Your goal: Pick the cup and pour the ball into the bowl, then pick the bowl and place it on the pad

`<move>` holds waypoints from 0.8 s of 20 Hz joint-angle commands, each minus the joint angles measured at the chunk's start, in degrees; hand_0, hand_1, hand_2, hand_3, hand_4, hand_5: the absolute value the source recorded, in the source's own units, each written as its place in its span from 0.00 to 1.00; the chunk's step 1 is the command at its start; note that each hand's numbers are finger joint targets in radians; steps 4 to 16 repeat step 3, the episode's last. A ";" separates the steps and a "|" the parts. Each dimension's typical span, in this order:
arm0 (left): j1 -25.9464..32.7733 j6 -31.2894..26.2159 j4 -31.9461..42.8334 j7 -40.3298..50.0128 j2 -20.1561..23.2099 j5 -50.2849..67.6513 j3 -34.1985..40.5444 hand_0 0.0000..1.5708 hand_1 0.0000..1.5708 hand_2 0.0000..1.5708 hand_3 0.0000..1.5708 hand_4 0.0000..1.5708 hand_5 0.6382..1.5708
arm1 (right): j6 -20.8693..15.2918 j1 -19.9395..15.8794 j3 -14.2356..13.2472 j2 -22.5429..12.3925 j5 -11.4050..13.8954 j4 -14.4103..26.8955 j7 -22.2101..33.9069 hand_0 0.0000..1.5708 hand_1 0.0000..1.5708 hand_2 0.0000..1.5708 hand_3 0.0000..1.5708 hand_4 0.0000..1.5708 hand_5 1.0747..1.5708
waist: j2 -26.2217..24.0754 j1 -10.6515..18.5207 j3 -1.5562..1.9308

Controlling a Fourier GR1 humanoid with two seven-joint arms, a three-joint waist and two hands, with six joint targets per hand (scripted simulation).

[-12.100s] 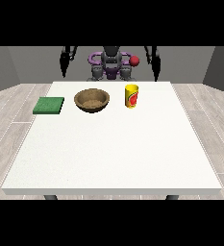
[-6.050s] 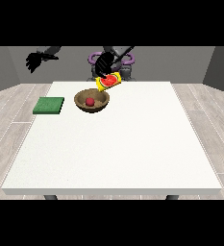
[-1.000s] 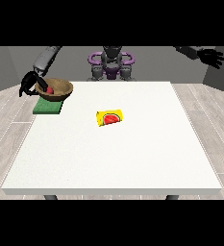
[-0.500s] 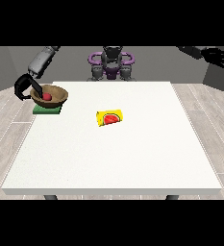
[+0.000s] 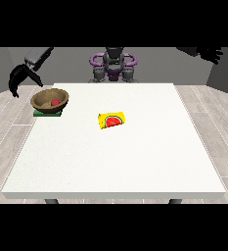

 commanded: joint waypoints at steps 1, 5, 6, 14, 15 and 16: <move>1.99 5.46 -2.12 3.51 -6.81 -4.09 -5.64 0.00 0.00 0.00 0.00 0.57 0.99 | 2.34 -2.14 3.19 2.21 1.00 -2.11 5.18 0.00 0.00 0.00 0.06 0.17 0.61 | -9.44 -1.87 -0.11; 3.19 4.79 0.01 6.18 -6.07 -3.85 -5.56 0.00 0.00 0.00 0.00 0.57 0.99 | 4.13 -3.79 2.59 4.73 -1.25 -4.81 3.83 0.00 0.00 0.00 0.00 0.30 0.72 | -14.45 -2.99 -0.12; 3.19 4.79 0.01 6.18 -6.07 -3.85 -5.56 0.00 0.00 0.00 0.00 0.57 0.99 | 4.13 -3.79 2.59 4.73 -1.25 -4.81 3.83 0.00 0.00 0.00 0.00 0.30 0.72 | -14.45 -2.99 -0.12; 3.19 4.79 0.01 6.18 -6.07 -3.85 -5.56 0.00 0.00 0.00 0.00 0.57 0.99 | 4.13 -3.79 2.59 4.73 -1.25 -4.81 3.83 0.00 0.00 0.00 0.00 0.30 0.72 | -14.45 -2.99 -0.12; 3.19 4.79 0.01 6.18 -6.07 -3.85 -5.56 0.00 0.00 0.00 0.00 0.57 0.99 | 4.13 -3.79 2.59 4.73 -1.25 -4.81 3.83 0.00 0.00 0.00 0.00 0.30 0.72 | -14.45 -2.99 -0.12; 3.19 4.79 0.01 6.18 -6.07 -3.85 -5.56 0.00 0.00 0.00 0.00 0.57 0.99 | 4.13 -3.79 2.59 4.73 -1.25 -4.81 3.83 0.00 0.00 0.00 0.00 0.30 0.72 | -14.45 -2.99 -0.12</move>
